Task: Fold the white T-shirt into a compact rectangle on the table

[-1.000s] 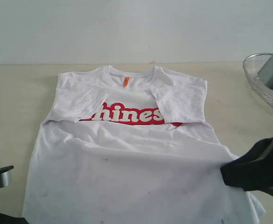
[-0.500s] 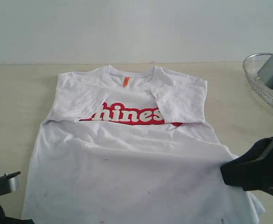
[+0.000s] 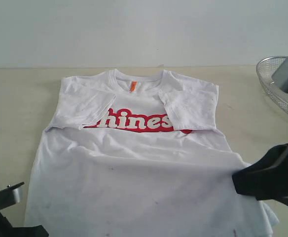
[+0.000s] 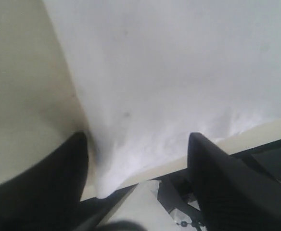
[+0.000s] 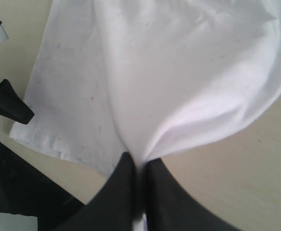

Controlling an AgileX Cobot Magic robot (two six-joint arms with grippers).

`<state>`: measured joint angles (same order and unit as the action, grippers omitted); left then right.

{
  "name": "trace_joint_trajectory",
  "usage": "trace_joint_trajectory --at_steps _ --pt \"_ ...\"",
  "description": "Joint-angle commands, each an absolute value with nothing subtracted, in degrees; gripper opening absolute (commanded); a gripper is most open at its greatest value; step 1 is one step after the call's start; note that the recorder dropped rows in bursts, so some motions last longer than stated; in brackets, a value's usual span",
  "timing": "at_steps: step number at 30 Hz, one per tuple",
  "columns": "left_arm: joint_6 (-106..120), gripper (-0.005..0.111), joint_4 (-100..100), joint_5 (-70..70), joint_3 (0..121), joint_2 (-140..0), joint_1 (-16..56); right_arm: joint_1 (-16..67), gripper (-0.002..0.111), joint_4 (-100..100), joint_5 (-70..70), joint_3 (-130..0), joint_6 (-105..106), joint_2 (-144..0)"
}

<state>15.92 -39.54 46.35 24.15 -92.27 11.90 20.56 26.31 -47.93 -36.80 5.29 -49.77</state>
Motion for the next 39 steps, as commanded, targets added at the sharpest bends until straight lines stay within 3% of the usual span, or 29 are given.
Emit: trace_joint_trajectory --at_steps 1,28,32,37,39 --pt "18.92 0.058 -43.8 45.84 24.07 -96.77 12.28 20.56 0.0 25.98 -47.37 -36.71 5.83 -49.31" --pt "31.71 0.051 -58.05 41.62 29.54 -108.69 12.66 20.56 0.0 26.09 -47.88 -36.71 6.49 -49.31" --pt "31.93 0.037 -57.68 41.51 30.62 -109.71 12.66 20.56 0.0 26.09 -47.78 -36.71 6.61 -49.31" --pt "33.79 0.005 -57.68 41.33 31.58 -109.82 12.66 20.56 0.0 26.09 -47.78 -36.71 6.83 -49.31" --pt "33.93 0.005 -57.68 41.33 31.71 -109.82 12.66 20.56 0.0 26.09 -47.55 -36.71 6.92 -49.31"
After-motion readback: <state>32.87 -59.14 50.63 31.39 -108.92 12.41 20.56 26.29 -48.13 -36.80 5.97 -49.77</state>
